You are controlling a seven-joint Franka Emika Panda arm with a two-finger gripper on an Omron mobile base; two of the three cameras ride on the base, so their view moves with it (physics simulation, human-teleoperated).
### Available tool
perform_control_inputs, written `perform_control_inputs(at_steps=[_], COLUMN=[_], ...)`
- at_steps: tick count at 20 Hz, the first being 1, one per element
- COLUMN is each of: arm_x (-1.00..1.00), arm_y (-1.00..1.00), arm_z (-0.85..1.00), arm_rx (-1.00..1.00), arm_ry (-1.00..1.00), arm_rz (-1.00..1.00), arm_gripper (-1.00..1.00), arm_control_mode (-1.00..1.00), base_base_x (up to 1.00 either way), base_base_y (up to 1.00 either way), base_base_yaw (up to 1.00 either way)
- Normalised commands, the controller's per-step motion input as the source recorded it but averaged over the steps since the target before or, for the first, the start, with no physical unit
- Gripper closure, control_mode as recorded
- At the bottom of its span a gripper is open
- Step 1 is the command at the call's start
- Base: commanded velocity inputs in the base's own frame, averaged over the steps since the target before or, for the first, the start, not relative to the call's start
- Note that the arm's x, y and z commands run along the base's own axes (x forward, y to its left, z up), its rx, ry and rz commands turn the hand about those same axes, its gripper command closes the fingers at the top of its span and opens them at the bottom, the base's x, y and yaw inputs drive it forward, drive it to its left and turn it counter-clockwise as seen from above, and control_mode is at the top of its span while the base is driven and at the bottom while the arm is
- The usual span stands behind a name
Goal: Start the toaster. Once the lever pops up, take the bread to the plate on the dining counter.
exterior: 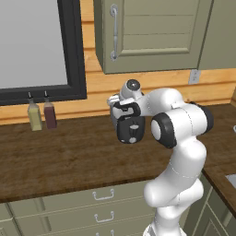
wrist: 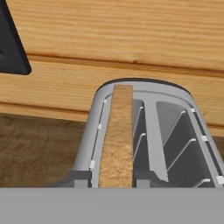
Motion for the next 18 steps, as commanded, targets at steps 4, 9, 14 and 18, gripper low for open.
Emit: perform_control_inputs(at_steps=[4,9,14,18], arm_x=[0.0,0.0,-0.21,-0.34], arm_y=[0.0,0.0,0.0,0.0], arm_z=[-0.15,-0.07,0.14,0.41], arm_rx=[0.0,0.0,0.0,0.0], arm_ry=[0.0,0.0,-0.01,0.0], arm_rz=[0.0,0.0,0.0,0.0], arm_gripper=[1.0,1.0,1.0,1.0], arm_control_mode=[-1.0,-1.0,-1.0,-1.0], base_base_x=[0.0,0.0,0.0,0.0], base_base_y=[0.0,0.0,0.0,0.0], base_base_yaw=[0.0,0.0,0.0,0.0])
